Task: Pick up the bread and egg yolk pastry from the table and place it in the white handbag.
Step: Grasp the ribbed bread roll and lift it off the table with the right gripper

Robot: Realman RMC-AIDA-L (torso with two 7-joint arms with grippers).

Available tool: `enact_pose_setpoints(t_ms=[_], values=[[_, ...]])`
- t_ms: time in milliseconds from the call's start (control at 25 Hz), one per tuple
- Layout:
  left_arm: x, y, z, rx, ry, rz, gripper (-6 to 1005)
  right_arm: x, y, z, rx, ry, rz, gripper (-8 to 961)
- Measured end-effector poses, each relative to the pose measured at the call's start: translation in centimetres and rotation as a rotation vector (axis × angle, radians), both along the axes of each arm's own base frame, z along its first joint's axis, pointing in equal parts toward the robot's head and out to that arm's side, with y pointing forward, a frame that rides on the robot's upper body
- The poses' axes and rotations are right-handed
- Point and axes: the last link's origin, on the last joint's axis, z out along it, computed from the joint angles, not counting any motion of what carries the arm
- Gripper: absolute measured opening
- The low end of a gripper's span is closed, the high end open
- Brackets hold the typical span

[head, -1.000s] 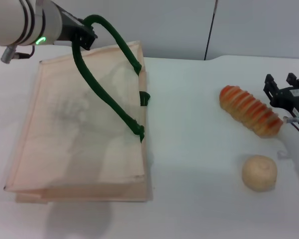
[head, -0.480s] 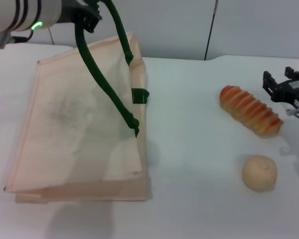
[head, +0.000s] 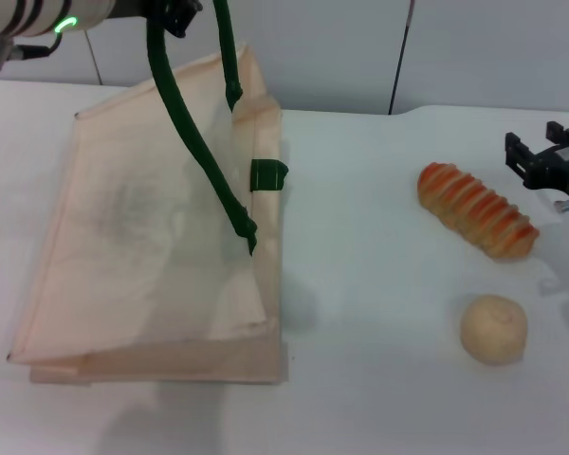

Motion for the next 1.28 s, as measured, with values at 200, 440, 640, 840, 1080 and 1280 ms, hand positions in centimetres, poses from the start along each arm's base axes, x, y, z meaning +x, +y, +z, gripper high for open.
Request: enact_pose_setpoints(t_ms=[200, 440, 640, 840, 1080, 1280], values=[[0.3, -0.2, 0.1, -0.003, 0.014, -0.011, 124, -0.4, 0.0, -0.1, -0.061, -0.036, 0.011, 551], [0.7, -0.5, 0.3, -0.005, 0.027, -0.022, 124, -1.0, -0.1, -0.1, -0.120, -0.061, 0.024, 552], [1.0, -0.6, 0.3, -0.012, 0.030, -0.027, 124, -1.0, 0.0, 0.5, -0.194, -0.081, 0.023, 562], [1.2, -0.6, 0.3, -0.014, 0.031, -0.033, 124, -0.8, 0.0, 0.9, -0.237, -0.103, 0.019, 572], [1.5, -0.6, 0.2, -0.019, 0.036, -0.039, 124, -0.6, 0.1, 1.7, -0.290, -0.163, 0.006, 585], [1.6, -0.6, 0.2, -0.020, 0.036, -0.042, 124, -1.1, 0.6, 2.4, -0.312, -0.214, 0.005, 595]])
